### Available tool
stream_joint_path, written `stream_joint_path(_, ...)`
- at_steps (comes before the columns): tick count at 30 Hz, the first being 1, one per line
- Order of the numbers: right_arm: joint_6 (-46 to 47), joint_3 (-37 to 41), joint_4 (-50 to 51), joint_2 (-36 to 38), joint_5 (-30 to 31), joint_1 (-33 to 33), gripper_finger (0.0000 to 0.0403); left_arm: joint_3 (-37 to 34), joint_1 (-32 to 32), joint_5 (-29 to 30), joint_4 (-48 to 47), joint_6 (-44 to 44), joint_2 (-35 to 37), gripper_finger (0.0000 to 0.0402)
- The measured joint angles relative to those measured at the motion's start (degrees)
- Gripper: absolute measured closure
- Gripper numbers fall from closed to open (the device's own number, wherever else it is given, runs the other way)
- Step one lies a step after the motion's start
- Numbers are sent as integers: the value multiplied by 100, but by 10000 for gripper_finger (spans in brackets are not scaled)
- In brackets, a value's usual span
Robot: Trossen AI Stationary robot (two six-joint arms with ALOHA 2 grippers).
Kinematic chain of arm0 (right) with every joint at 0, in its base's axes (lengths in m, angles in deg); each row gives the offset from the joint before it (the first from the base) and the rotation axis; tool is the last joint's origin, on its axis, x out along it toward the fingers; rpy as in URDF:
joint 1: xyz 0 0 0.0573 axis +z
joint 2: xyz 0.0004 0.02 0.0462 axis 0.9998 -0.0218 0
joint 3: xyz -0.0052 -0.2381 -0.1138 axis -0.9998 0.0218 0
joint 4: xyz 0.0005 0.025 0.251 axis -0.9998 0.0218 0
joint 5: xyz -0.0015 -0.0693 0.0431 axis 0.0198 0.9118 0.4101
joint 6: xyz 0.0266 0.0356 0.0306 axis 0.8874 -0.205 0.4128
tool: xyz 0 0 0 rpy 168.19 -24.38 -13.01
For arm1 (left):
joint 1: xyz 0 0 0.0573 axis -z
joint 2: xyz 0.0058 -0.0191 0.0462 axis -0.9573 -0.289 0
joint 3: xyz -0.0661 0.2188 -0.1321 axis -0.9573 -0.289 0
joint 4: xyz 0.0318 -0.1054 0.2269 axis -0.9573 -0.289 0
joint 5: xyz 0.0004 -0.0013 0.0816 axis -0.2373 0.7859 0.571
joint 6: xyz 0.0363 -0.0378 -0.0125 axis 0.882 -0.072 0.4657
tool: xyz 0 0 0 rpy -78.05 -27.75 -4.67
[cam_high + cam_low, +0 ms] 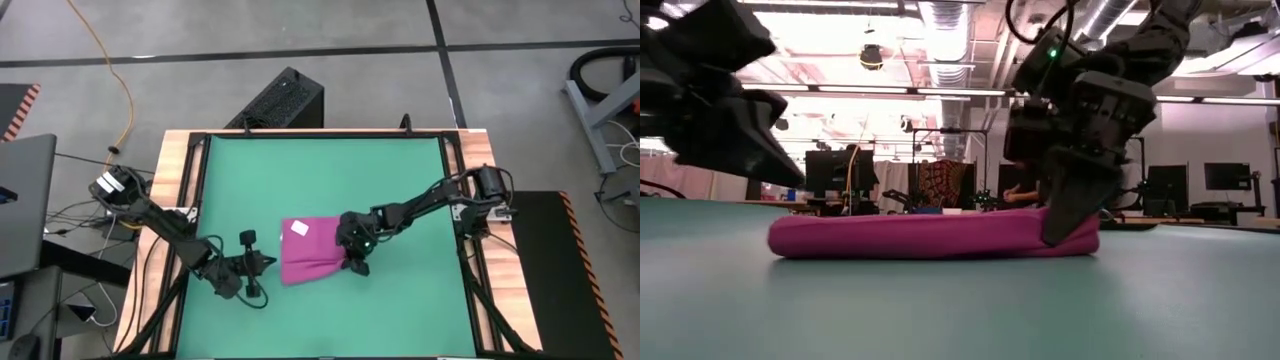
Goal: Roll towel
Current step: Roll the violet towel
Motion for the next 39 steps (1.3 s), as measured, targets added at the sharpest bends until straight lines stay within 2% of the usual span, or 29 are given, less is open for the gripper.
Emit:
stream_joint_path(3, 518, 7, 40, 24, -485, -204, 385, 0, -294, -206, 113, 322, 3, 402)
stream_joint_path(7, 1037, 5, -12, 25, -748, -372, 385, 4, -683, -555, 618, 1144, -61, 402)
stream_joint_path(12, 1465, -2, -63, 35, -883, -431, 385, 11, -1138, -1411, 1185, 2090, -69, 402)
stream_joint_path(16, 1874, -7, -98, 42, -1076, -513, 384, 11, -1408, -1966, 1246, 2367, -69, 402)
stream_joint_path(23, 2299, -17, -144, 50, -1432, -644, 384, -168, -1653, -2582, 1542, 2616, -150, 401)
stream_joint_path(28, 2543, -20, -149, 56, -1653, -732, 384, -243, -1834, -2805, 1645, 2845, -720, 402)
stream_joint_path(32, 2626, -24, -127, 57, -1753, -783, 384, -223, -1927, -2583, 2107, 3366, -1159, 402)
stream_joint_path(36, 2626, -24, -113, 57, -1828, -753, 384, -223, -2014, -2451, 2240, 3580, -1226, 402)
stream_joint_path(39, 2669, -24, -59, 57, -1889, -755, 384, -221, -2127, -2733, 2126, 3327, -1214, 401)
